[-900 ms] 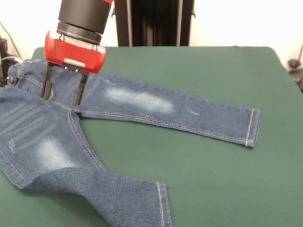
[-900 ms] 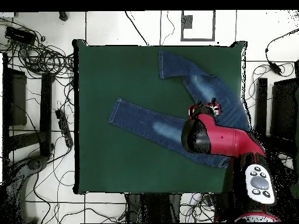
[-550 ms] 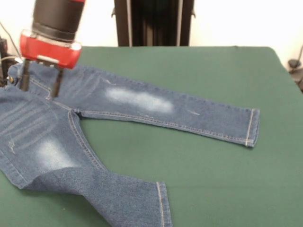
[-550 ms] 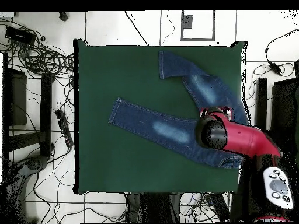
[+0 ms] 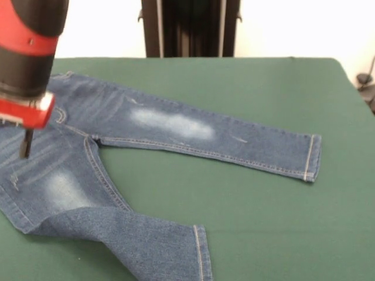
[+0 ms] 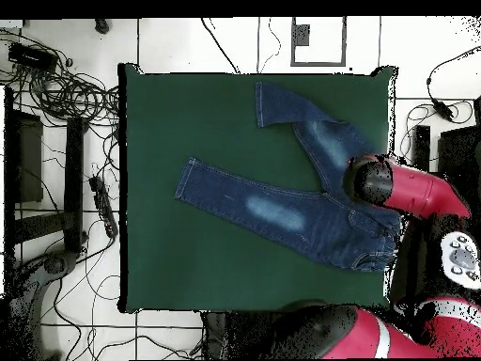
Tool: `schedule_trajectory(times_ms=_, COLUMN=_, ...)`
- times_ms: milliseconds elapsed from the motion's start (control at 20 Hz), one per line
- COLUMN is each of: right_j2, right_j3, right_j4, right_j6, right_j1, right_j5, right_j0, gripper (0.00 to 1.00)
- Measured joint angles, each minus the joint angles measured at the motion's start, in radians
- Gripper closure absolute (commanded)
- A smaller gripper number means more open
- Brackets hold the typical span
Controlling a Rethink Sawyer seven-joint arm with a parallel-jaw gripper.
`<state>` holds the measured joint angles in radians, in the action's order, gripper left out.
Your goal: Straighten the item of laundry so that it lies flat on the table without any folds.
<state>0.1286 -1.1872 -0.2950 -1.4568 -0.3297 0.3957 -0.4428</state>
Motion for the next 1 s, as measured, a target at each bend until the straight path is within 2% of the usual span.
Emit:
schedule_trajectory(times_ms=150, right_j2=-0.025, right_j3=0.056, right_j4=0.000, right_j6=0.000, right_j1=0.059, right_j5=-0.005, right_j0=-0.011, gripper=0.00)
schedule_trajectory(times_ms=300, right_j2=-0.088, right_j3=0.071, right_j4=-0.001, right_j6=0.000, right_j1=0.092, right_j5=-0.027, right_j0=-0.044, gripper=0.00)
schedule_trajectory(times_ms=500, right_j2=-0.217, right_j3=0.067, right_j4=-0.008, right_j6=0.000, right_j1=0.080, right_j5=-0.046, right_j0=-0.149, gripper=0.00)
schedule_trajectory(times_ms=1000, right_j2=-0.375, right_j3=0.065, right_j4=-0.036, right_j6=0.000, right_j1=0.092, right_j5=-0.045, right_j0=-0.262, gripper=0.00)
